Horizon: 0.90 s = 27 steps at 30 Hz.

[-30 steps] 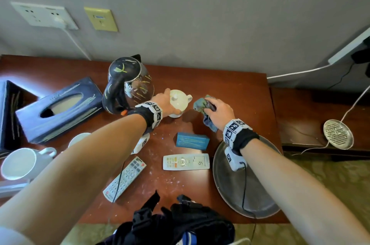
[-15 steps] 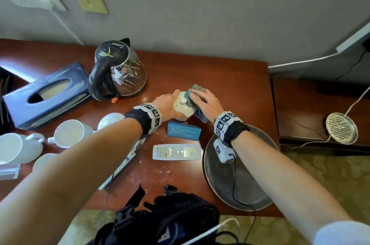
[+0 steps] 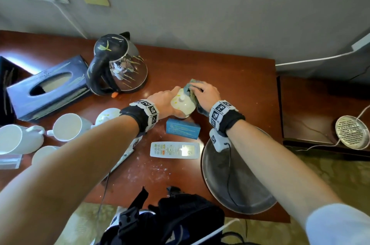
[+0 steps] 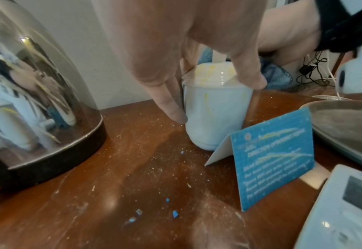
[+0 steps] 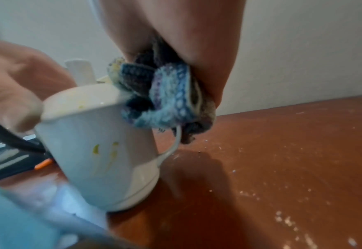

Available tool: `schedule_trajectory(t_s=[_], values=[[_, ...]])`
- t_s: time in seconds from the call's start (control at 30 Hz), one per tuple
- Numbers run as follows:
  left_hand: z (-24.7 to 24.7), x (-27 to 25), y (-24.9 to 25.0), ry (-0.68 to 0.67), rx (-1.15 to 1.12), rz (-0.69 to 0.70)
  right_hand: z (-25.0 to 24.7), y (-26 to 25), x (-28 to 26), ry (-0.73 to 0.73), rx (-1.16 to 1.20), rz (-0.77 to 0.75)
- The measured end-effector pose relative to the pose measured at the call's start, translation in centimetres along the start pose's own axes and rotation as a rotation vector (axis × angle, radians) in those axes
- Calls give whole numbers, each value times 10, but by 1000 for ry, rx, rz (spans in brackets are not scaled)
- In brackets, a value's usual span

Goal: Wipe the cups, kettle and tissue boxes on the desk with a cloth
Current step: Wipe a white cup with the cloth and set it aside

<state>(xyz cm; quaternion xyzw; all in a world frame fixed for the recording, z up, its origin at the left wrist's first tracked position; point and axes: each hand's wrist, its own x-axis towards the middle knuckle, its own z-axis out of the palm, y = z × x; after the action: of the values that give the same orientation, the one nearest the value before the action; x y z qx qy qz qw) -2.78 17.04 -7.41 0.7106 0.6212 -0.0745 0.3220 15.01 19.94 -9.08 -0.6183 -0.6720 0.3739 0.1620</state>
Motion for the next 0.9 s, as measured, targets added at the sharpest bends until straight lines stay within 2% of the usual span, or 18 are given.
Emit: schedule_trajectory(t_s=[0.17,0.27,0.4,0.5,0.67,0.8,0.9], values=[[2,2,-1,12,39,-17,0,14,-36,-22,-26,-90],[3,3,-4,15,18,-19,6,25,-52,-56,-9,-67],[5,5,-6,-5,-48,-14,3,18,-36,-57,251,-22],[0,4,-7,-11,-65,-39,-2,12,-21,-80,334,50],[-18,1,-7,-78,-74,-61,-6,9,-10,-34,291,119],[-22,-1,-4,37,-142,-140,-11,14,-18,8,269,130],[-14,-10,5,50,-108,-163,-10,16,-29,9,224,103]])
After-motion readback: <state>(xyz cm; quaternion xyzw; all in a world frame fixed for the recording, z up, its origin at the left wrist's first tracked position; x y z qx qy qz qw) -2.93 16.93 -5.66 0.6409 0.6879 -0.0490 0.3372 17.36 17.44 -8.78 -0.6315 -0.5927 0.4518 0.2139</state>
